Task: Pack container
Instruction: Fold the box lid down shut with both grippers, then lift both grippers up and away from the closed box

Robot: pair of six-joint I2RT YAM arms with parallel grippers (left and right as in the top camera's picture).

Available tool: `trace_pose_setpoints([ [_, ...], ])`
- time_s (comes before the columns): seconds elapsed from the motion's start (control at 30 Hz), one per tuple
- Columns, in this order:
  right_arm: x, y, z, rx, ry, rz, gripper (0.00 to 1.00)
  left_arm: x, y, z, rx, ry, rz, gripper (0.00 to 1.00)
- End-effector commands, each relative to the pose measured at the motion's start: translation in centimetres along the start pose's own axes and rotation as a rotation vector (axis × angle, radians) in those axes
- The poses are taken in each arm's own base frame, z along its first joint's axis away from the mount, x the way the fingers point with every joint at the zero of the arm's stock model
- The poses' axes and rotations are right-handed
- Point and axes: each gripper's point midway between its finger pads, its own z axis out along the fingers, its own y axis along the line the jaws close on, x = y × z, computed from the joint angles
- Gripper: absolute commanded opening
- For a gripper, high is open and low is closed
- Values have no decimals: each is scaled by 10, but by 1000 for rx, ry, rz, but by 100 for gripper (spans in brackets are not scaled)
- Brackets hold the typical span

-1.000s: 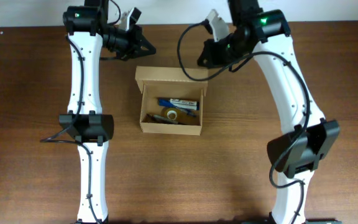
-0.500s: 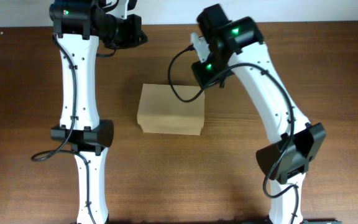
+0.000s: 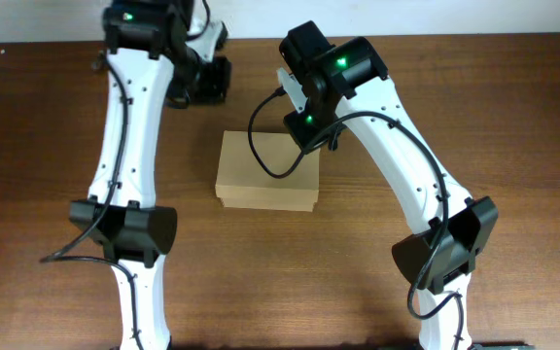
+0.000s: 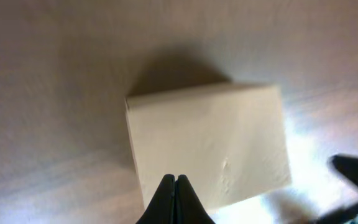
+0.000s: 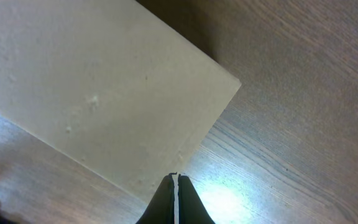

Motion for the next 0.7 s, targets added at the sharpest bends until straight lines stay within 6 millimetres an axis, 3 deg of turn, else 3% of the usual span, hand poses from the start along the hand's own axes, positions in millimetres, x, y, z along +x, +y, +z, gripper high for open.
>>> trace_pose_setpoints([
  [0.0, 1, -1, -18, 20, -39, 1, 4, 18, 1, 6, -22, 63, 44, 1],
  [0.2, 4, -1, 4, 18, 2, 2, 4, 39, 16, 38, -48, 184, 13, 2],
  [0.43, 24, 8, 58, -42, 99, 6, 4, 51, 24, 68, -47, 246, 1, 2],
  [0.67, 37, 12, 92, -67, 140, 18, 4, 68, 34, 101, -44, 306, -17, 2],
])
